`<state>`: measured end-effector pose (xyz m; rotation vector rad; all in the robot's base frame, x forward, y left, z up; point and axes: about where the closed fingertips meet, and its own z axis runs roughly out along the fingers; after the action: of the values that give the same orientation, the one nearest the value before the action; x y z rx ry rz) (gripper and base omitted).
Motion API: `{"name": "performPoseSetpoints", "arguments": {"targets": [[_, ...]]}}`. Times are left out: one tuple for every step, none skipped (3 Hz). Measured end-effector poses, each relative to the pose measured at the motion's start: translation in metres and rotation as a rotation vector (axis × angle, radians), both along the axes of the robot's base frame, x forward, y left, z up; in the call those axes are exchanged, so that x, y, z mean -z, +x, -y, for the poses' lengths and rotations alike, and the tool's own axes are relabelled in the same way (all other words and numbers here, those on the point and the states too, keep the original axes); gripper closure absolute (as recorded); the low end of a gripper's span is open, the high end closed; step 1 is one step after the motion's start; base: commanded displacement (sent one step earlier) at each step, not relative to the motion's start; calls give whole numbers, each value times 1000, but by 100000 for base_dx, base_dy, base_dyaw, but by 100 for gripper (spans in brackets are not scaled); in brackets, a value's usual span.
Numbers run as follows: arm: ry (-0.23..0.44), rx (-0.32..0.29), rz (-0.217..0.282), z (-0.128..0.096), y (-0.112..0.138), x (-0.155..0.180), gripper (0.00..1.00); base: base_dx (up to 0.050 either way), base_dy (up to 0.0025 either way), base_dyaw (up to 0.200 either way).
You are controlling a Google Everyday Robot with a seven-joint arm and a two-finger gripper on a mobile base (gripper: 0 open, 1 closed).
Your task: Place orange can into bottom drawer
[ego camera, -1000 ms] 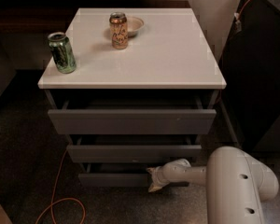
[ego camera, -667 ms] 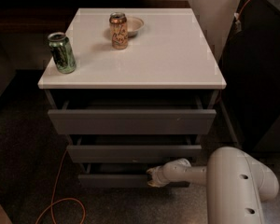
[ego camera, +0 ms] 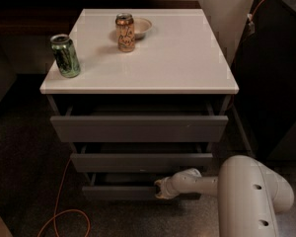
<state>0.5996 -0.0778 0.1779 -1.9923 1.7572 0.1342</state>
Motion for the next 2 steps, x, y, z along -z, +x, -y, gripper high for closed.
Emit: {"name": "performPoseSetpoints", "arguments": {"targets": [[0,0,0,0,0,0,100,0,0,0],[-10,-29,-6,-3,-19,-1,100,0,0,0]]}}
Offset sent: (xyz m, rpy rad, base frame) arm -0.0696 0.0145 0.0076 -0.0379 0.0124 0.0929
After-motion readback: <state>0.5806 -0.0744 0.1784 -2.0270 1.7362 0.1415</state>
